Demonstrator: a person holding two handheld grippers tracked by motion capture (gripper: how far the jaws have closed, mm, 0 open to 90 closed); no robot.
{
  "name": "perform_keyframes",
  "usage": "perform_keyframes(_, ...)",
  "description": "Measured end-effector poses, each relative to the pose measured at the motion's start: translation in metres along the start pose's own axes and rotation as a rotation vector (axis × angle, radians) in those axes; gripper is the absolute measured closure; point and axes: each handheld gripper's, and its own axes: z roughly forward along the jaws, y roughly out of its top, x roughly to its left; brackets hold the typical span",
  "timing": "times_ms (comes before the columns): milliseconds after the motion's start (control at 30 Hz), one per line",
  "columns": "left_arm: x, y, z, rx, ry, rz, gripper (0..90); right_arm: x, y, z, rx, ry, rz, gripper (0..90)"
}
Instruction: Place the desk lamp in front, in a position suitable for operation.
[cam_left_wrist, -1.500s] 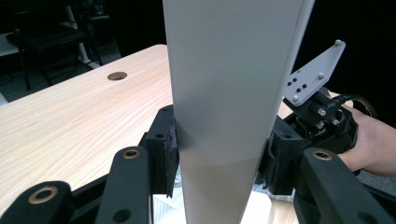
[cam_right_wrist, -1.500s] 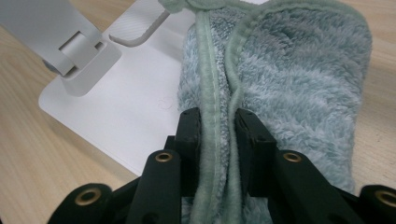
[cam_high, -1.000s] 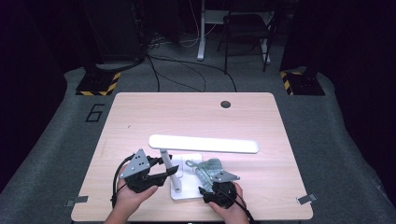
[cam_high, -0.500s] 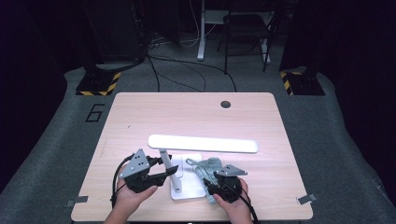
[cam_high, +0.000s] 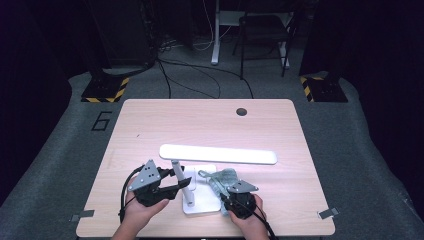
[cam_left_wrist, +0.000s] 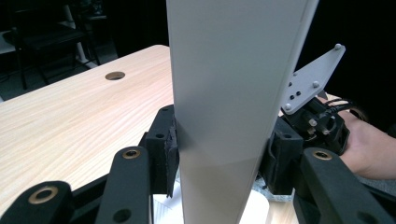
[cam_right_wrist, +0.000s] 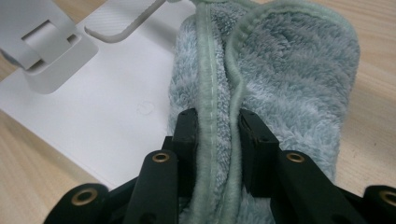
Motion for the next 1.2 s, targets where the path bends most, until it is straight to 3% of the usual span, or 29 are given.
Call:
perform_keyframes(67,0.001,0.000,0.000,0.005,0.000,0.006,55.0,-0.001,0.002,0.002,0.004,-0.002,0.028,70.0)
perform_keyframes(100,0.000,0.000,0.000,0.005,-0.002,0.000,55.0,-0.003,0.005,0.005,0.003,-0.004,0.015,69.9)
perform_keyframes(167,0.000,0.000,0.001,-0.002,-0.005,-0.005,55.0,-0.004,0.008,0.008,0.009,-0.006,0.041,69.8)
perform_keyframes(300,0.000,0.000,0.001,-0.002,-0.005,-0.005,54.9,-0.011,0.018,0.018,0.019,-0.019,0.048,69.8)
perform_keyframes(900,0.003,0.000,0.000,-0.001,-0.009,0.008,54.3,-0.040,0.073,0.076,0.022,-0.073,0.139,68.4)
perform_keyframes(1000,0.002,-0.001,0.001,-0.013,0.000,0.005,54.2,-0.041,0.078,0.079,0.031,-0.064,0.178,68.4)
perform_keyframes(1100,0.000,-0.001,0.002,-0.012,0.017,0.004,54.3,-0.037,0.076,0.076,0.028,-0.077,0.125,69.4)
perform_keyframes(1200,-0.001,0.000,0.002,-0.005,0.026,0.002,54.4,-0.031,0.069,0.068,0.031,-0.076,0.139,69.8)
